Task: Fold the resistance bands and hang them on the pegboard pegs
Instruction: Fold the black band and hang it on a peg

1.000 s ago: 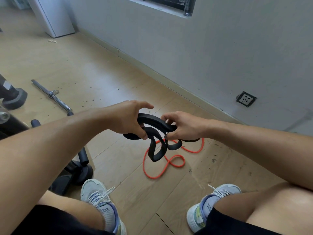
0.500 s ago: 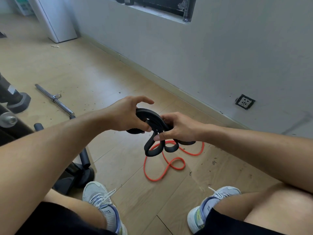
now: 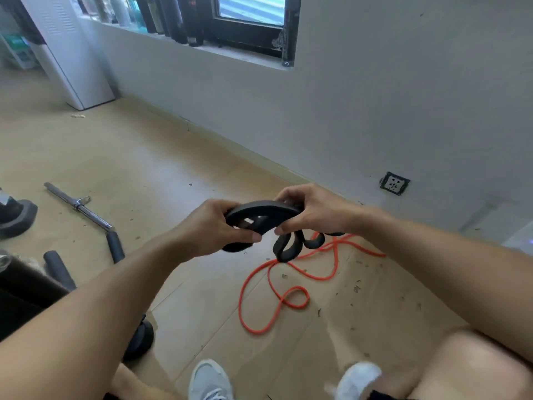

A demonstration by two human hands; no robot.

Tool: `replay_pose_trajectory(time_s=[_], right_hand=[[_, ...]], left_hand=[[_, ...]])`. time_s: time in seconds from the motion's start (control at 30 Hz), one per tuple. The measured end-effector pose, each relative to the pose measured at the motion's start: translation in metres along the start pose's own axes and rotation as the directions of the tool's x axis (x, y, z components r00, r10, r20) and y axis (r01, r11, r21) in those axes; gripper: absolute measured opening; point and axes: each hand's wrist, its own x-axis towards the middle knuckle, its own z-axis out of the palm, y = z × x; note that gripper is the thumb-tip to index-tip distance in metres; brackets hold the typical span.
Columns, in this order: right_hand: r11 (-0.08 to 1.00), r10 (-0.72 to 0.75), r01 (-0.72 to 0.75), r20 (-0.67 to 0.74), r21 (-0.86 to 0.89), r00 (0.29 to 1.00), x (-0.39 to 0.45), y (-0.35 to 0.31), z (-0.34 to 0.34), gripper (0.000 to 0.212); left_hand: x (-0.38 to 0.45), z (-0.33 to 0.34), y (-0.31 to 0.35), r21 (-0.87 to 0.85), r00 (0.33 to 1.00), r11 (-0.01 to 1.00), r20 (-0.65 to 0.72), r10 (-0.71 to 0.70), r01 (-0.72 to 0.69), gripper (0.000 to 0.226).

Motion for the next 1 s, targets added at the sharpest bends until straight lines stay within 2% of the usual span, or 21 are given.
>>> replay_pose_trajectory(time_s=[0.13,0.23,0.37,0.43,0.53,0.6,0.7,0.8,0.83,0.9,1.0], right_hand=[[0.998,0.07,-0.07,0.096,-0.01,0.993,0.033,0.053,-0.004,0.028],[0.993,0.114,-0.111,0.129,-0.034,0.985,0.054,0.082,-0.018,0.028],[0.987,0.162,-0.16,0.097,-0.034,0.982,0.075,0.09,-0.053,0.039],[0.98,0.189,-0.184,0.08,-0.073,0.979,0.074,0.077,-0.082,0.039],[0.948,0.215,-0.195,0.057,-0.25,0.975,0.054,0.035,-0.137,0.036],[0.919,0.251,-0.22,0.055,-0.326,0.967,0.031,-0.01,-0.179,0.036],[0.899,0.278,-0.248,0.034,-0.36,0.96,-0.004,-0.086,-0.243,0.039],[0.896,0.327,-0.327,-0.052,-0.299,0.944,-0.048,-0.185,-0.33,0.047],[0.895,0.345,-0.353,-0.081,-0.272,0.935,-0.062,-0.218,-0.358,0.051],[0.902,0.361,-0.381,-0.129,-0.204,0.924,-0.087,-0.274,-0.406,0.053],[0.915,0.364,-0.389,-0.196,-0.107,0.911,-0.12,-0.338,-0.462,0.056]], left_hand=[[0.051,0.007,-0.029,-0.034,0.985,0.99,0.116,-0.132,0.136,0.027],[0.095,0.009,-0.047,-0.093,0.966,0.977,0.193,-0.173,0.193,0.027],[0.146,0.029,-0.049,-0.148,0.972,0.962,0.084,-0.219,0.229,0.016],[0.164,0.034,-0.031,-0.069,0.973,0.971,0.039,-0.229,0.231,0.024],[0.169,0.02,0.042,0.15,0.975,0.976,0.133,-0.178,0.158,0.074],[0.163,-0.001,0.112,0.247,0.973,0.965,0.187,-0.134,0.085,0.089],[0.15,-0.032,0.216,0.278,0.97,0.96,0.221,-0.097,0.033,0.079],[0.126,-0.082,0.334,0.228,0.958,0.972,0.287,-0.009,-0.059,0.038],[0.117,-0.099,0.371,0.201,0.954,0.976,0.3,0.018,-0.081,0.032],[0.103,-0.129,0.436,0.129,0.947,0.981,0.306,0.1,-0.146,0.032],[0.091,-0.163,0.512,0.069,0.935,0.964,0.273,0.228,-0.255,0.045]])
